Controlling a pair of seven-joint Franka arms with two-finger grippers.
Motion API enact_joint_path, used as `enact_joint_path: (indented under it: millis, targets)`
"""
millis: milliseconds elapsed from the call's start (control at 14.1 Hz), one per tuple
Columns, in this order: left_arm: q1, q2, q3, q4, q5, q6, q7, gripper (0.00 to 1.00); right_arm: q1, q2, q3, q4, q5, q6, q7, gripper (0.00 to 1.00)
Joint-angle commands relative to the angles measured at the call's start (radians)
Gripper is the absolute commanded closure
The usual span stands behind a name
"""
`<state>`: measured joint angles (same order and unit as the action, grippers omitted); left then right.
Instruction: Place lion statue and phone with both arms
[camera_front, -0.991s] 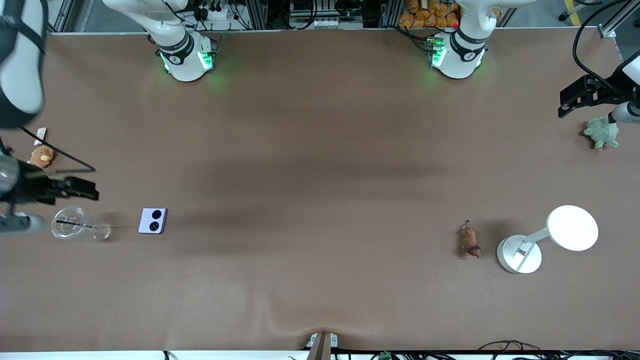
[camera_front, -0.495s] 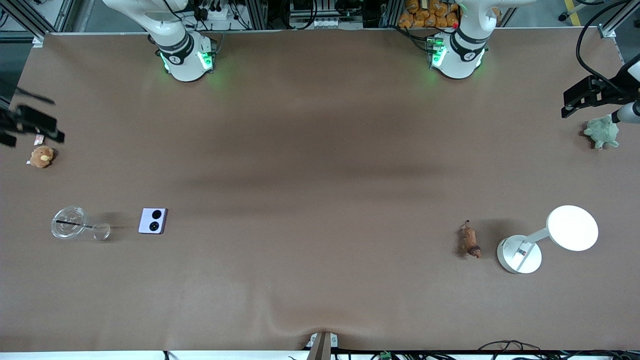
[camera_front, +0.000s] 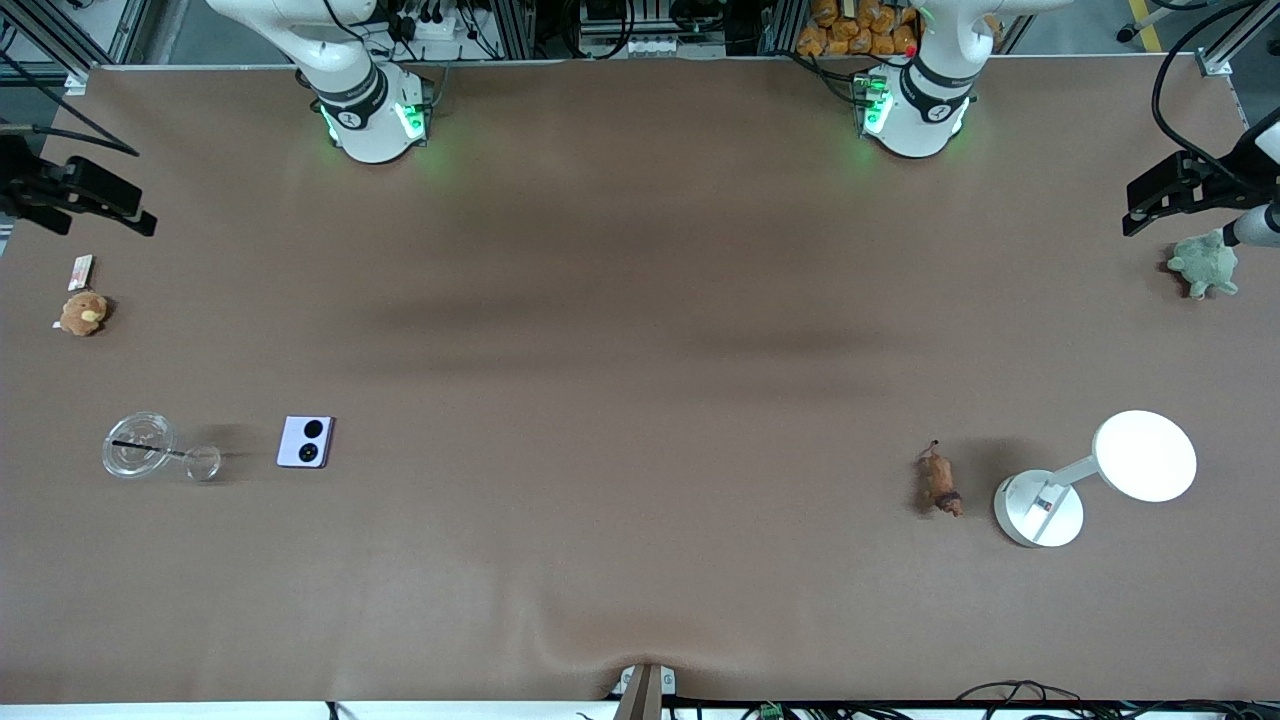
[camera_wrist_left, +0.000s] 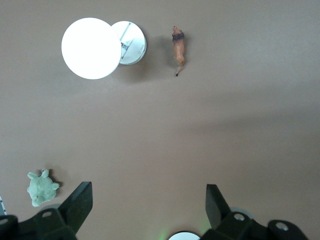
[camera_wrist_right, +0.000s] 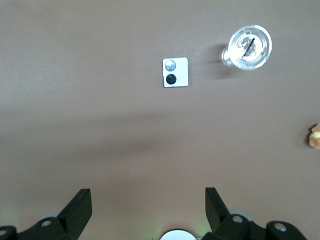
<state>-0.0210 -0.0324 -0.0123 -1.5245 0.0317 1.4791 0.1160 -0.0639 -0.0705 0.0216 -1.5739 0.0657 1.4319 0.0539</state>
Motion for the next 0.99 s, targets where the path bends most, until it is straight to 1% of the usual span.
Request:
enact_joint_path:
  millis: [0, 71, 283, 708, 920]
  targets:
    - [0.012, -0.004, -0.005, 0.001, -0.021, 0.003, 0.024, 0.00, 0.012, -0.031, 0.006, -0.035, 0.010, 0.021, 0.012, 0.00]
    - [0.012, -0.004, -0.005, 0.001, -0.021, 0.003, 0.025, 0.00, 0.025, -0.022, 0.005, -0.011, 0.005, 0.019, -0.011, 0.00]
    - [0.012, -0.006, -0.005, 0.001, -0.021, 0.001, 0.024, 0.00, 0.021, 0.004, 0.003, 0.037, 0.000, 0.015, -0.032, 0.00]
    - [0.012, -0.004, -0.005, 0.000, -0.030, 0.001, 0.024, 0.00, 0.052, 0.021, 0.005, 0.052, -0.059, 0.010, -0.062, 0.00]
    - [0.013, -0.004, -0.005, 0.001, -0.030, 0.003, 0.024, 0.00, 0.061, 0.037, 0.005, 0.075, -0.061, -0.008, -0.060, 0.00]
